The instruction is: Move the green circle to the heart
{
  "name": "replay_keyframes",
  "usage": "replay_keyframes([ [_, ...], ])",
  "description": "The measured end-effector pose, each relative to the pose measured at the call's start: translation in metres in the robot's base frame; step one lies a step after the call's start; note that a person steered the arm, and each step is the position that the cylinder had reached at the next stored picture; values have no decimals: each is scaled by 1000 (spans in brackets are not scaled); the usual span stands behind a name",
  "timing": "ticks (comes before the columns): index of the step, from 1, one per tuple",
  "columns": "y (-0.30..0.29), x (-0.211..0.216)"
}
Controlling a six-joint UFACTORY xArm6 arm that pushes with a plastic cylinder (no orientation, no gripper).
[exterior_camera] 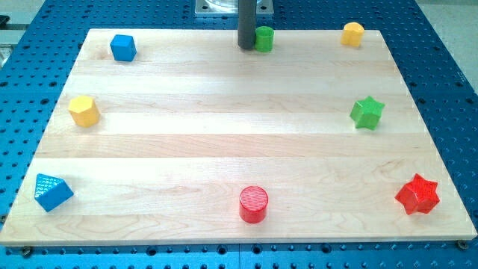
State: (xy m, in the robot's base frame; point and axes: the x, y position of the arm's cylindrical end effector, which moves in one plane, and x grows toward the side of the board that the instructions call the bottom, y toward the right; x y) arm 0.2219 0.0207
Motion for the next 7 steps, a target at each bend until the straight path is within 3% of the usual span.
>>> replay_keyframes([
  [1, 15, 1],
  [2, 89, 8],
  [5, 162, 42],
  [7, 161, 65],
])
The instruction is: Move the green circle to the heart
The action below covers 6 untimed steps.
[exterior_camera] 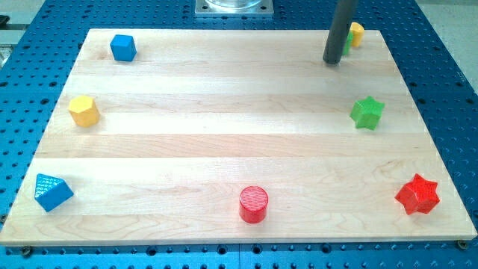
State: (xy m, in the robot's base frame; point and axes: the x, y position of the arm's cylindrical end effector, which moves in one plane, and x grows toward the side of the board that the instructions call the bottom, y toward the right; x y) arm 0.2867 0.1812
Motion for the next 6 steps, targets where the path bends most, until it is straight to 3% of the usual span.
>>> replay_keyframes([
  [4, 20, 9],
  [6, 154, 25],
])
